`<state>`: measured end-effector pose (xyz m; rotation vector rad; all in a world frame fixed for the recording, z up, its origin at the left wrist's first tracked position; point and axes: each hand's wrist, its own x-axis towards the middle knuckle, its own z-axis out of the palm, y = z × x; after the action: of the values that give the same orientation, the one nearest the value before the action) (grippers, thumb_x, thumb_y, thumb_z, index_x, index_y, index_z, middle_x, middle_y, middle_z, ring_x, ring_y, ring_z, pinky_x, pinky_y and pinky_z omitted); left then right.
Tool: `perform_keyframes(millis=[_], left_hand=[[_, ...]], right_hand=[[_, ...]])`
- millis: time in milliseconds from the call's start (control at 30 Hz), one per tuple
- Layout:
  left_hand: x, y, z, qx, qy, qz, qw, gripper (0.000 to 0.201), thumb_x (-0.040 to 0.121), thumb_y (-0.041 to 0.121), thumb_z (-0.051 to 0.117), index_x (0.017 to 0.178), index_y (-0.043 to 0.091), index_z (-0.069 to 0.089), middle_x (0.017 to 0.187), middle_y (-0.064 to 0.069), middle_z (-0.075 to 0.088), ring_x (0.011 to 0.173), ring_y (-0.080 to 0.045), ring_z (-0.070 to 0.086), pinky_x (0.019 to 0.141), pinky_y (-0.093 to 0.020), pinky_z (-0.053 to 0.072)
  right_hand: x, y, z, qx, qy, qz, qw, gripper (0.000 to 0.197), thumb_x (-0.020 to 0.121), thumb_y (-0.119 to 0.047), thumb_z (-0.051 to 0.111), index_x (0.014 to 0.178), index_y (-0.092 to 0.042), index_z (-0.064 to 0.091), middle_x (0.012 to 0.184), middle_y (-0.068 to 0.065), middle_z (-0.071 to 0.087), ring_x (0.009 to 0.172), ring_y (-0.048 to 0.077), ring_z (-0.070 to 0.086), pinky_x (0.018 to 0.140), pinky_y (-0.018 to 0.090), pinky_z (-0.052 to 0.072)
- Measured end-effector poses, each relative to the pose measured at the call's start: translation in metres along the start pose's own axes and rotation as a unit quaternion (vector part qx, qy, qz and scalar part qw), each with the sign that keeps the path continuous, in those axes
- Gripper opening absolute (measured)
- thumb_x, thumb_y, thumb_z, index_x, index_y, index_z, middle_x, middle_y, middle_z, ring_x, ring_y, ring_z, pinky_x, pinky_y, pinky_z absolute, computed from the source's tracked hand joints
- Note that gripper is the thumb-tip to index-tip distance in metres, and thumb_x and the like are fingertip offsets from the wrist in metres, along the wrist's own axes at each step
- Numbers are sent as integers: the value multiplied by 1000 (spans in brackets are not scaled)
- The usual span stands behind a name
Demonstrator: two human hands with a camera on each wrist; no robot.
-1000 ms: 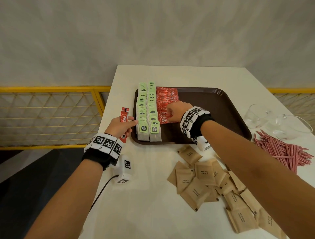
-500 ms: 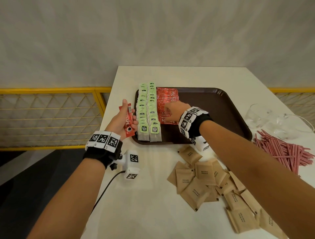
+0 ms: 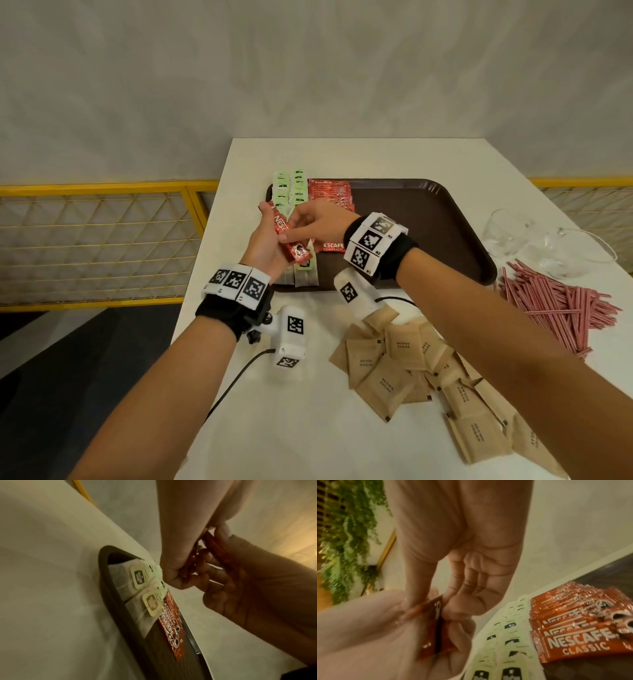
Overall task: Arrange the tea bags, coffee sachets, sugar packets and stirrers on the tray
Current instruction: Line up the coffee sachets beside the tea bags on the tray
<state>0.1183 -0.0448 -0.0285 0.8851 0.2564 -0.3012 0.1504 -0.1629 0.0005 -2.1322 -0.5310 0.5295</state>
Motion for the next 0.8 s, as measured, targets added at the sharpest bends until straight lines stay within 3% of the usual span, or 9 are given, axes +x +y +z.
perform_keyframes(millis=[100,167,267,433,533,600,667,733,800], left_hand=[[-1,-1,1,16,-1,21,1000,59,96,56,22,139,19,41,126,-10,59,85,-16,67,55,-27,56],[-1,1,-3,81,13,56,995,46,98,45,35,135,19,44,100,-5,65,62,-8,60,47,-21,48],[-2,0,-7,148,2,74,986,14,95,23,53,108,17,54,71,3,55,51,-3,49,44,-17,42],[-3,2,-5,119,5,61,991,16,93,16,55,108,13,58,73,1,55,53,-4,49,42,-15,41],[-2,4,-5,86,22,57,994,7,93,17,55,99,15,57,76,1,55,55,-4,52,42,-15,42],[-2,3,-3,101,29,66,992,12,94,18,55,104,13,58,77,1,56,54,-5,51,41,-15,40],[-2,2,-4,120,45,71,989,12,94,16,55,105,12,58,78,1,55,54,-5,47,40,-14,38],[-3,4,-9,120,70,72,988,3,93,13,55,92,14,57,76,0,52,51,-5,46,40,-13,35],[-1,9,-19,107,104,74,986,10,93,10,55,84,14,55,73,0,50,49,-5,45,38,-13,35]], right_hand=[[-6,8,-6,41,-2,27,999,13,82,-15,70,81,-13,58,70,-3,63,58,7,61,50,20,52],[-12,15,-12,40,15,36,998,14,80,-17,73,76,-17,59,64,-7,61,52,1,58,49,17,49],[-18,20,-18,33,21,39,998,13,80,-18,73,75,-18,61,63,-6,59,53,4,53,47,14,43],[-28,19,-27,67,4,22,998,10,79,-11,73,82,-17,66,67,-6,62,60,9,57,55,18,47],[-36,27,-38,128,36,45,990,11,79,-8,71,86,-15,68,71,-5,66,64,8,61,61,19,53],[-38,34,-45,134,59,70,987,12,78,-8,72,90,-11,69,76,-1,67,67,11,62,65,21,55],[-39,45,-50,107,80,111,985,17,78,-9,73,95,-6,68,80,2,66,68,12,62,68,24,56],[-40,57,-55,39,89,150,984,21,78,-11,74,96,-4,69,81,2,66,67,11,61,71,26,56],[-37,65,-56,-46,74,173,981,22,77,-11,75,97,-3,71,78,1,65,68,10,59,71,25,54]])
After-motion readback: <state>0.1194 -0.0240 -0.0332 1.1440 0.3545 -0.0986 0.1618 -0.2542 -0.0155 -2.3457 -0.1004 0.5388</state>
